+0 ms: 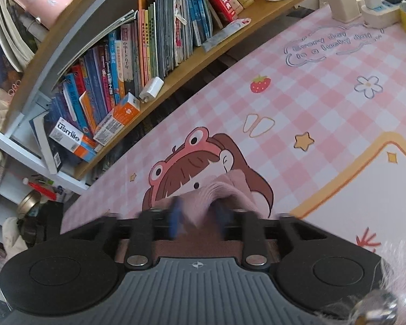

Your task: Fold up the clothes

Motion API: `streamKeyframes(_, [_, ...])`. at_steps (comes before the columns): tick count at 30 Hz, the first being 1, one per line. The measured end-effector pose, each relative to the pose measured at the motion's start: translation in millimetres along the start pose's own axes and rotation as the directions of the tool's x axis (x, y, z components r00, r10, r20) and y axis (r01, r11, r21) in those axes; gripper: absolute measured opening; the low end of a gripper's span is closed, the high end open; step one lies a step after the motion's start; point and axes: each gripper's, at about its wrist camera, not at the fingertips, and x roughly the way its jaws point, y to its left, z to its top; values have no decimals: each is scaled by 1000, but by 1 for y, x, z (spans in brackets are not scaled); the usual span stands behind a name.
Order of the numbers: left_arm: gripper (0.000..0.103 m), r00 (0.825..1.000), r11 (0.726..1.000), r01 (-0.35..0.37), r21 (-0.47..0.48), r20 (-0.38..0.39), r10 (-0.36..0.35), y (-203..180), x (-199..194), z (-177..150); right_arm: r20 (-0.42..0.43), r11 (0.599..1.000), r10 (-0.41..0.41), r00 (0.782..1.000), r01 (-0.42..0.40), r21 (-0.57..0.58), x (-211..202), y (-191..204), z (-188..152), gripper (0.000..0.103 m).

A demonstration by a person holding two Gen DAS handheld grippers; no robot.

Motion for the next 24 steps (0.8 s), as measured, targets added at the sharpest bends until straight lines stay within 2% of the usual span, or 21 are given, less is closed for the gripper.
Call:
streamKeyframes(1, [27,1000,1000,-11,4,10,11,1,-1,2,13,1000,-5,1000,5,-7,0,2,2,44])
streamKeyframes(3, [52,998,999,-44,19,47,43,3,-7,6,42,1000,-7,999,8,-25,-1,4,6,50])
streamKeyframes(4, [55,996,998,-61,32,69,59,4,-10,8,54,999,-10,999,12,-37,-3,4,8,50])
streamKeyframes(7, [55,992,991,-92,97,96,82,6,-16,9,76,991,-62,995,70,-114,-5,6,10,50])
streamKeyframes(11, [55,992,969,-86,230,106,63,2,-14,-4,73,953,-138,988,152,-260,-2,6,-4,50])
streamKeyframes(14, [55,986,922,-94,375,163,34,-8,-6,-17,55,930,-176,983,184,-318,9,4,-11,45])
streamKeyframes(17, [55,987,873,-98,477,161,23,-20,14,-20,54,926,-178,982,186,-327,22,3,-11,41])
streamKeyframes(18, [52,988,860,-97,500,154,22,-25,19,-21,54,926,-176,983,184,-328,26,3,-10,38])
streamKeyframes(19, [48,989,854,-89,512,145,16,-29,20,-20,50,928,-173,984,180,-325,30,3,-9,29])
streamKeyframes(20, [18,991,853,-73,516,135,3,-33,16,-19,46,930,-169,985,175,-322,33,3,-9,21])
streamKeyframes(21, [4,992,852,-57,520,125,-10,-37,13,-17,38,933,-168,985,171,-317,36,3,-8,9])
streamKeyframes(22, [4,993,851,-41,523,114,-22,-42,9,-16,28,937,-166,986,167,-306,38,2,-7,8])
streamKeyframes(23, [4,993,868,-31,495,112,-28,-40,5,-11,24,945,-156,987,156,-288,37,0,-6,7])
streamKeyframes(24, [4,993,896,-26,443,116,-29,-33,0,-5,22,950,-150,989,150,-272,36,-2,-4,6])
